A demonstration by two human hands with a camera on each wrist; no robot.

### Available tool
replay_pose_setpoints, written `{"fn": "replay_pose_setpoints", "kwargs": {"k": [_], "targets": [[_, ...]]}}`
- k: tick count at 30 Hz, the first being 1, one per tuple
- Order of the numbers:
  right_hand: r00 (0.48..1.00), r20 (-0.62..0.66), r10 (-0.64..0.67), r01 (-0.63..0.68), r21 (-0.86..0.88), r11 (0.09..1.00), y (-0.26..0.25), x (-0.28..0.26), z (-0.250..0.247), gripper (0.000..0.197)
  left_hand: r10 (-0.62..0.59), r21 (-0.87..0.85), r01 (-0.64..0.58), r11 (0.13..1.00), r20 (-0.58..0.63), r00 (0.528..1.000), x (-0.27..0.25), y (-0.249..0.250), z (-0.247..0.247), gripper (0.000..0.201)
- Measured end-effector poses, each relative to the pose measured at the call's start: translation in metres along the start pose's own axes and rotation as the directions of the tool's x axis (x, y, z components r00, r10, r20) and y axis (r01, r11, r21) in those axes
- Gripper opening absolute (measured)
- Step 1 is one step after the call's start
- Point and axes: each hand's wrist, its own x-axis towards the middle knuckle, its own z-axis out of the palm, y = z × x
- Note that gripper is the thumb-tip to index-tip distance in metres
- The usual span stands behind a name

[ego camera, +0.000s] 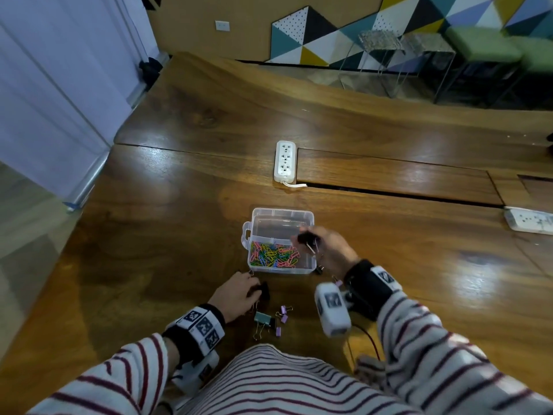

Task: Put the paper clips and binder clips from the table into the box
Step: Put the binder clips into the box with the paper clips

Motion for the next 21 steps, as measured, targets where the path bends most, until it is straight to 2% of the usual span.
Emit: {"fn": "replay_pose_setpoints", "kwargs": {"k": [3,5,7,10,13,16,18,19,21], "targets": [[0.998,-0.061,0.006,0.000,0.097,0.995,-0.018,0.030,0.015,0.033,-0.028,0.001,0.028,1.000,-0.011,1.000,-0.001,-0.005,-0.006,0.029],[0.996,-0.095,-0.004,0.008,0.041,0.999,-0.021,0.045,0.020,0.033,-0.039,-0.164,0.034,0.986,-0.031,0.999,-0.001,-0.009,-0.011,0.024],[0.996,-0.087,0.010,-0.015,-0.057,0.998,-0.021,0.053,0.020,0.031,-0.037,-0.365,0.027,0.931,-0.021,0.999,-0.004,-0.015,-0.018,0.018],[0.996,-0.068,0.058,-0.065,-0.111,0.992,-0.021,0.048,0.011,0.045,-0.036,-0.573,0.047,0.818,0.031,0.999,-0.007,-0.021,-0.030,0.018],[0.998,-0.061,-0.002,-0.015,-0.284,0.959,-0.022,0.025,-0.005,0.041,-0.042,-0.592,0.063,0.803,0.049,0.998,-0.005,-0.016,-0.044,0.018],[0.988,-0.076,-0.133,0.087,-0.440,0.894,-0.017,-0.002,-0.036,0.027,-0.048,-0.502,0.021,0.865,-0.041,0.998,0.010,-0.009,-0.061,0.018],[0.973,-0.112,-0.199,0.093,-0.601,0.794,-0.011,-0.016,-0.061,0.024,0.008,-0.367,-0.052,0.929,-0.122,0.993,0.026,-0.004,-0.073,0.015],[0.961,-0.142,-0.237,0.060,-0.730,0.681,-0.008,-0.023,-0.074,0.025,0.043,-0.305,-0.088,0.948,-0.153,0.987,0.036,-0.001,-0.079,0.014],[0.934,-0.169,-0.315,-0.042,-0.927,0.373,0.002,-0.033,-0.099,0.025,0.070,-0.242,-0.114,0.964,-0.180,0.981,0.057,0.007,-0.090,0.018]]}}
